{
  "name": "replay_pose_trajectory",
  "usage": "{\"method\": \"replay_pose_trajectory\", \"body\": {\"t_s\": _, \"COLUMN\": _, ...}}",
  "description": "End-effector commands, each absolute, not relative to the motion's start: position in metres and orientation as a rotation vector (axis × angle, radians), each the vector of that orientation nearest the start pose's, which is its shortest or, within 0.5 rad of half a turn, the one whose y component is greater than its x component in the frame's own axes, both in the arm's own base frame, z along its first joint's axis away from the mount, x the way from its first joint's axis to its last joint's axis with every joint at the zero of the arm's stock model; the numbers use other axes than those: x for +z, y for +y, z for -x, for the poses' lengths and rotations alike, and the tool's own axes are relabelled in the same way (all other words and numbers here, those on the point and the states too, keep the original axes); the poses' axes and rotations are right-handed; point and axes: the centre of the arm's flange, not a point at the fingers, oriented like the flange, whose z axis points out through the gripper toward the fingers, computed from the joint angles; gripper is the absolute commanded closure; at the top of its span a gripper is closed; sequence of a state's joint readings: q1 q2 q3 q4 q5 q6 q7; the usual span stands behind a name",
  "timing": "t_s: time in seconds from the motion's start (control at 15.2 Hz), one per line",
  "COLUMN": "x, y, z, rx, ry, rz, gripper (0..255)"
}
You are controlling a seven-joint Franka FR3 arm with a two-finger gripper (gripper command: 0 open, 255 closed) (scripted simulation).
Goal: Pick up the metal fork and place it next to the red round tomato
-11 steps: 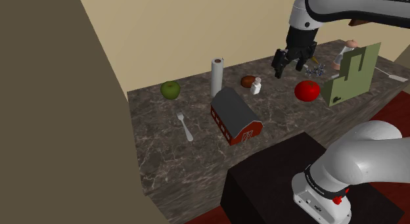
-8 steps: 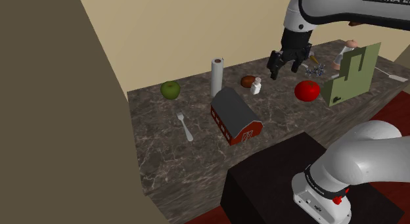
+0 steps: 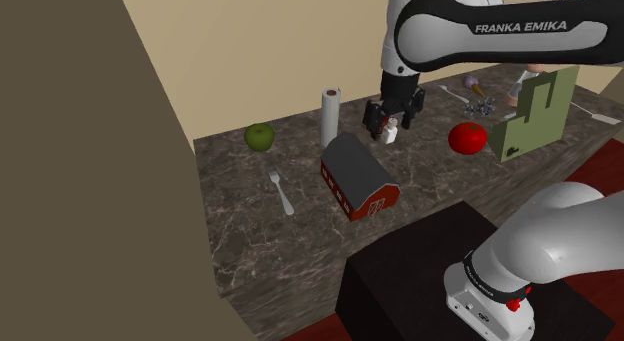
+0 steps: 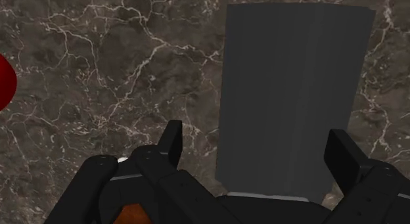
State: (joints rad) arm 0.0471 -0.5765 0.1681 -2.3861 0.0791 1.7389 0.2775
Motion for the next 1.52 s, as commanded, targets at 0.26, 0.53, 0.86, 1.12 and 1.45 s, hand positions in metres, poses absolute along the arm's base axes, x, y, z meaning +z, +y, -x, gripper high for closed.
{"method": "replay_pose_trajectory", "body": {"t_s": 0.26, "x": 0.477, "y": 0.152, "z": -0.397, "rx": 0.140, "ry": 0.161, "rz": 3.153, "gripper": 0}}
{"method": "replay_pose_trajectory", "body": {"t_s": 0.53, "x": 0.451, "y": 0.192, "z": -0.420, "rx": 0.158, "ry": 0.152, "rz": 3.145, "gripper": 0}}
{"method": "replay_pose_trajectory", "body": {"t_s": 0.86, "x": 0.418, "y": 0.241, "z": -0.448, "rx": 0.180, "ry": 0.142, "rz": 3.135, "gripper": 0}}
{"method": "replay_pose_trajectory", "body": {"t_s": 1.12, "x": 0.392, "y": 0.281, "z": -0.470, "rx": 0.198, "ry": 0.133, "rz": 3.127, "gripper": 0}}
{"method": "replay_pose_trajectory", "body": {"t_s": 1.45, "x": 0.359, "y": 0.332, "z": -0.497, "rx": 0.220, "ry": 0.123, "rz": 3.117, "gripper": 0}}
